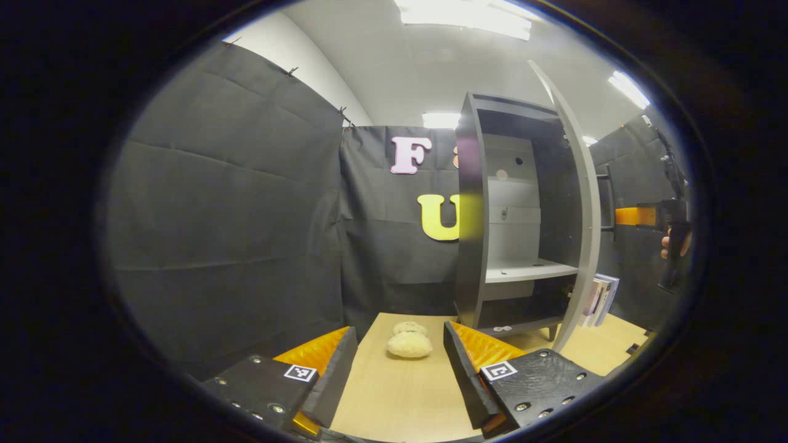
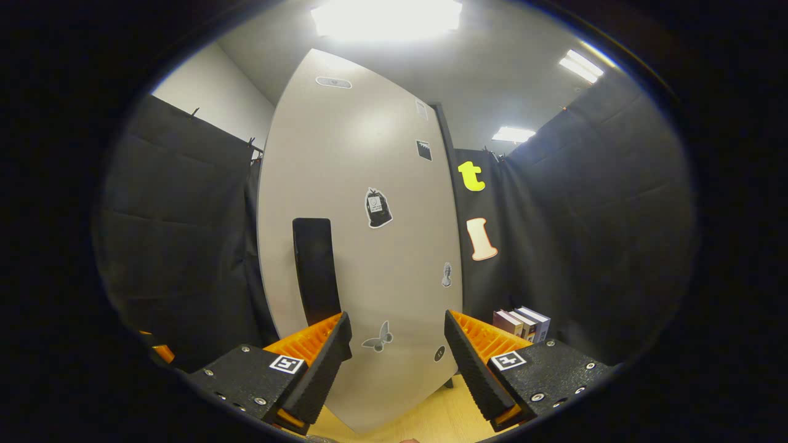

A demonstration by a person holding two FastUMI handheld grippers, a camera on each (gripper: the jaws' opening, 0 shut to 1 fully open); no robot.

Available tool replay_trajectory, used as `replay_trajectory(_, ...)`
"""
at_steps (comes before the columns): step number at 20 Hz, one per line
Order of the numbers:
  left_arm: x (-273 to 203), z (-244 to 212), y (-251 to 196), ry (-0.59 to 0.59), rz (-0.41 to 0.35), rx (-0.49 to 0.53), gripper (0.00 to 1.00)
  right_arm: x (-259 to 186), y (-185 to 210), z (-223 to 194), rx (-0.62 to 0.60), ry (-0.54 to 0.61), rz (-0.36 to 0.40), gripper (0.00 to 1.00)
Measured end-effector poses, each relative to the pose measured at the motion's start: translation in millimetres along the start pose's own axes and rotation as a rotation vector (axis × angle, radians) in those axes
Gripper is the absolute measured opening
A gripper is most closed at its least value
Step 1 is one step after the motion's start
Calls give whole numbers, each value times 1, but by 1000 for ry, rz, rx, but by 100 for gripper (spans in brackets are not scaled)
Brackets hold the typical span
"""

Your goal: Open the cabinet door with the right hand, grasp the bottle in the cabinet with the left hand and place it on the coaster, then close the cabinet door with the right hand.

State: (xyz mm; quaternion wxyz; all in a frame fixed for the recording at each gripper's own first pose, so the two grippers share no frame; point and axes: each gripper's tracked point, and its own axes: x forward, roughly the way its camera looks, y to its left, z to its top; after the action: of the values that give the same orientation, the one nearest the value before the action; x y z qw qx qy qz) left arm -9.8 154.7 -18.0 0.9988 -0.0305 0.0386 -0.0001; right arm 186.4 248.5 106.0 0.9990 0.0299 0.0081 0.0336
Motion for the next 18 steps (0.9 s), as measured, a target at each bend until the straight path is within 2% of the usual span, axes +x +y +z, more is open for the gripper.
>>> replay_trajectory(5, -6, -3, 16, 10, 33, 18, 81, 7, 10, 0, -25, -3, 45, 95)
replay_trajectory(9, -1, -1, 14, 11, 31, 2, 81, 6, 10, -1, -21, 2, 56, 95)
replay_trajectory(16, 21, 14, -34, -3, -37, 1, 81, -3, -17, 0, -62, -14, 15, 94)
replay_trajectory(17, 24, 16, -45, -9, -48, 4, 87, -5, -21, 0, -58, -14, 9, 94)
replay_trajectory(18, 26, 19, -55, -13, -56, 6, 87, -8, -23, 0, -51, -10, 7, 94)
